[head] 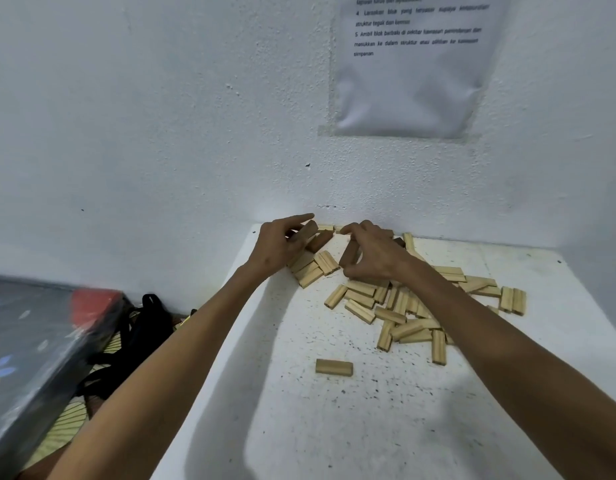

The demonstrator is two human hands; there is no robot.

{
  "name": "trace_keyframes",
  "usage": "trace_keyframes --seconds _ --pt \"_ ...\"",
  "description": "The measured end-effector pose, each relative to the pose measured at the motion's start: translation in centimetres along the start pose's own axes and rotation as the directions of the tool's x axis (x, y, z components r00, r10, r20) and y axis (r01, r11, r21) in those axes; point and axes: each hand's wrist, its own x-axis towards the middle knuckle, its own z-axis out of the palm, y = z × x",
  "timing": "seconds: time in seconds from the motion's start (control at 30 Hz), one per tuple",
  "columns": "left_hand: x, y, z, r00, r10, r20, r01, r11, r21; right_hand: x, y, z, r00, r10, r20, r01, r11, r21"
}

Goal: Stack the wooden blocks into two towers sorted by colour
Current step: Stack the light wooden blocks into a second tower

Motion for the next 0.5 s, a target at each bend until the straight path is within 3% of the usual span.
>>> trace_keyframes --seconds 0.23,0.33,0.5 --pt "-7.5 5.2 -1.7 0.989 -0.016 0.148 0.063 0.947 -0.314 -8.8 -2.9 -1.9 0.997 0.001 -0.072 0.011 0.986 0.169" --pt "-12.9 7.1 -0.9 0.973 -0.039 0.226 0.134 0.896 -0.424 -15.1 -4.3 -1.1 0.997 0.001 -0.082 0.013 0.986 0.166" --pt "-21.9 9.4 1.7 0.951 -0.089 0.296 0.217 0.875 -0.432 -24.8 -4.3 1.9 0.997 -0.021 -0.08 0.032 0.989 0.141"
